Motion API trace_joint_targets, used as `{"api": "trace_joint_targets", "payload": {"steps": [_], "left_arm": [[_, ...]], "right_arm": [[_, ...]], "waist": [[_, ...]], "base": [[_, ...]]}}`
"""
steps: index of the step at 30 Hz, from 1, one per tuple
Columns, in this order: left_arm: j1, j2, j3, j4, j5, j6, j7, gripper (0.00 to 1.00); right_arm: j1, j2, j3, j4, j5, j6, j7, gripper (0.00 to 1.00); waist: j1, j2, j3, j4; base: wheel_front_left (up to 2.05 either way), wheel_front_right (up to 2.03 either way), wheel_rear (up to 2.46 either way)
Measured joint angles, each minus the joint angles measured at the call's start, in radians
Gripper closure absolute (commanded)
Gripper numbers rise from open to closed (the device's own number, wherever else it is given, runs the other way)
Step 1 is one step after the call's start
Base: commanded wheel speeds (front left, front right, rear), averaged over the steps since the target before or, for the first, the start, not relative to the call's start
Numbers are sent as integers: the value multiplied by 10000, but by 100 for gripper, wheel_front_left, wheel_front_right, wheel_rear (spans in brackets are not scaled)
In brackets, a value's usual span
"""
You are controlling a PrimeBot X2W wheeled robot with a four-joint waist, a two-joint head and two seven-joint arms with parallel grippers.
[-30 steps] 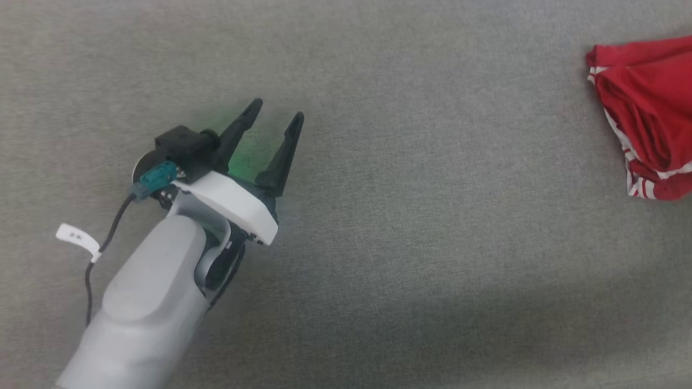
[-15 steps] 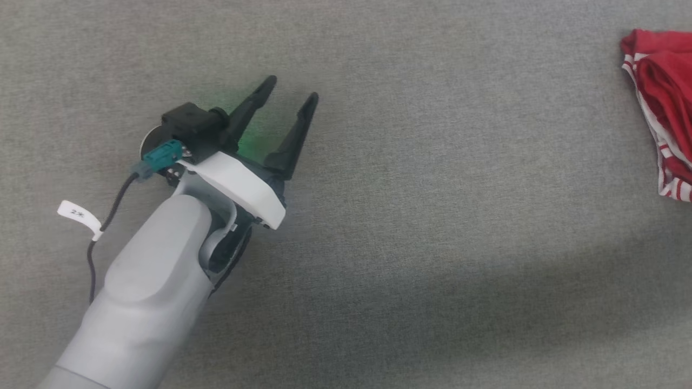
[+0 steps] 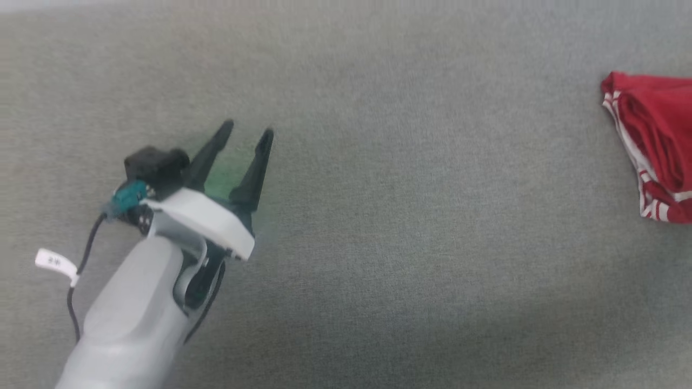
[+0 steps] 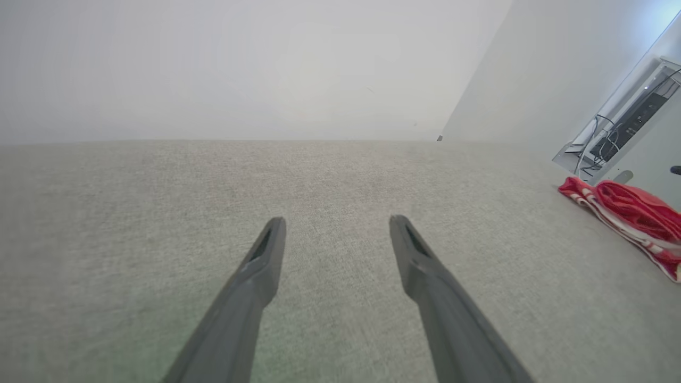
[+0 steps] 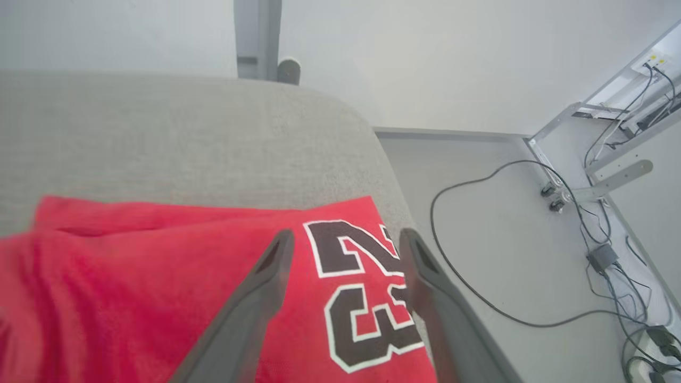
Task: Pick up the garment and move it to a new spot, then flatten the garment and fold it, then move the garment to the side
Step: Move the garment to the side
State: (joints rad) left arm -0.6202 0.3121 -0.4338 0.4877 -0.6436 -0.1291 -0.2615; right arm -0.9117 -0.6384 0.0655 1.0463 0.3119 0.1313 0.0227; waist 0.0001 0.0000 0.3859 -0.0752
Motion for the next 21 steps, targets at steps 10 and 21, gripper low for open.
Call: {"api": "trace_joint_targets", "payload": {"steps": [10, 21], "left_arm": [[1293, 268, 476, 245, -313, 0, 2, 0], [3323, 738, 1687, -539, 895, 29, 0, 0]], "right_arm": [[1197, 732, 899, -1124, 988, 0, -1225, 0], [3591, 1544, 1160, -2635, 1494, 2, -2382, 0]], "waist": [[-1, 1, -1466, 425], [0, 1, -3094, 1047]], "base": [[0, 0, 0], [0, 0, 0]]}}
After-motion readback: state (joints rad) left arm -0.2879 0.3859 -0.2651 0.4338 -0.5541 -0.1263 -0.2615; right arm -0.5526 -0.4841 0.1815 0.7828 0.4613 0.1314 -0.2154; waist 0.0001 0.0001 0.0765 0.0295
